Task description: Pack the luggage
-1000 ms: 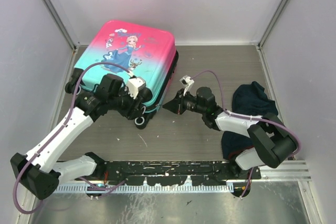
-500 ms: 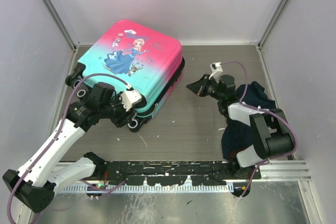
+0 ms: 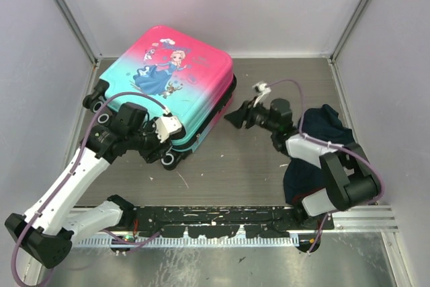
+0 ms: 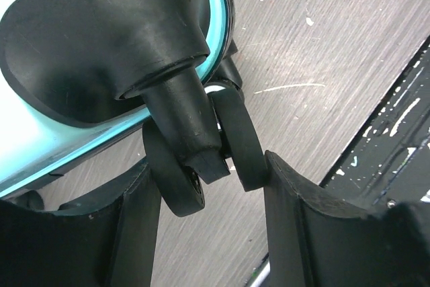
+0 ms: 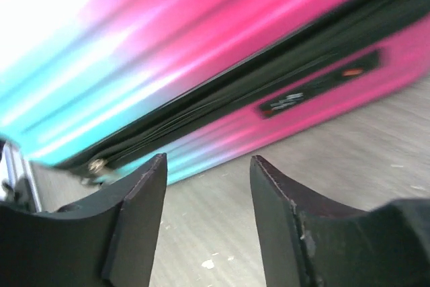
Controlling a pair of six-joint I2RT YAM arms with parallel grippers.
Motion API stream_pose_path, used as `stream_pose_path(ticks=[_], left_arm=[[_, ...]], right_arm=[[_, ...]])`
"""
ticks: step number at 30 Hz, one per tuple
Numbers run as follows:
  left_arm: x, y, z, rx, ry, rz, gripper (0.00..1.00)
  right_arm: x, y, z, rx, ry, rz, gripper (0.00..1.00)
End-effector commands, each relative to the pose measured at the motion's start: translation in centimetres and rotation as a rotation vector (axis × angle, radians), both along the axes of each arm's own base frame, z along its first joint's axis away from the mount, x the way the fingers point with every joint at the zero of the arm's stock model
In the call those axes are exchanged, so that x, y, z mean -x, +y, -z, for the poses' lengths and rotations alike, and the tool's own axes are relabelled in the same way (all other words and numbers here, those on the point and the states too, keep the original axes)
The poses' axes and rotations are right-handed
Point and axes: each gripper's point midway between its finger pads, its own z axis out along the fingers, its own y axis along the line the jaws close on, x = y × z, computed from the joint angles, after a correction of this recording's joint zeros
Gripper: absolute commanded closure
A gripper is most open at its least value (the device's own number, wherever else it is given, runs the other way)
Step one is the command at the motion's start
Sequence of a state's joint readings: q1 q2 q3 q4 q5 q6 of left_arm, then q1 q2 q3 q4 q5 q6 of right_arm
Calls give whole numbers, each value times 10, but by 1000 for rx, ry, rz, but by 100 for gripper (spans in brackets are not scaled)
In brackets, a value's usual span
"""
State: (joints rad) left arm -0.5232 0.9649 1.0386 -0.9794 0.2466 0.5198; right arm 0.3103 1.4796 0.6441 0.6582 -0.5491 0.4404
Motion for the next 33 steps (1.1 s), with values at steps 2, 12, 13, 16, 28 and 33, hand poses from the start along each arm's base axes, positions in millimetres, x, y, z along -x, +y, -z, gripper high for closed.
stream_pose_path(ticks=[2, 12, 13, 16, 28, 33], left_arm=[[40, -17, -13, 91, 192, 88, 100], [54, -49, -91, 336, 185, 137, 100], [54, -51, -93, 348, 193, 136, 100], [50, -54, -89, 358, 208, 109, 100], [45, -44, -61, 284, 181, 106, 94], [45, -40, -55, 264, 172, 97, 85]], right_arm=[[53, 49, -9, 153, -311, -137, 38], [83, 98, 1, 197, -361, -170, 28], [83, 101, 0, 199, -365, -167, 28], [84, 110, -3, 207, -375, -163, 28], [60, 116, 4, 242, -400, -70, 38], [58, 125, 1, 210, -435, -120, 50]])
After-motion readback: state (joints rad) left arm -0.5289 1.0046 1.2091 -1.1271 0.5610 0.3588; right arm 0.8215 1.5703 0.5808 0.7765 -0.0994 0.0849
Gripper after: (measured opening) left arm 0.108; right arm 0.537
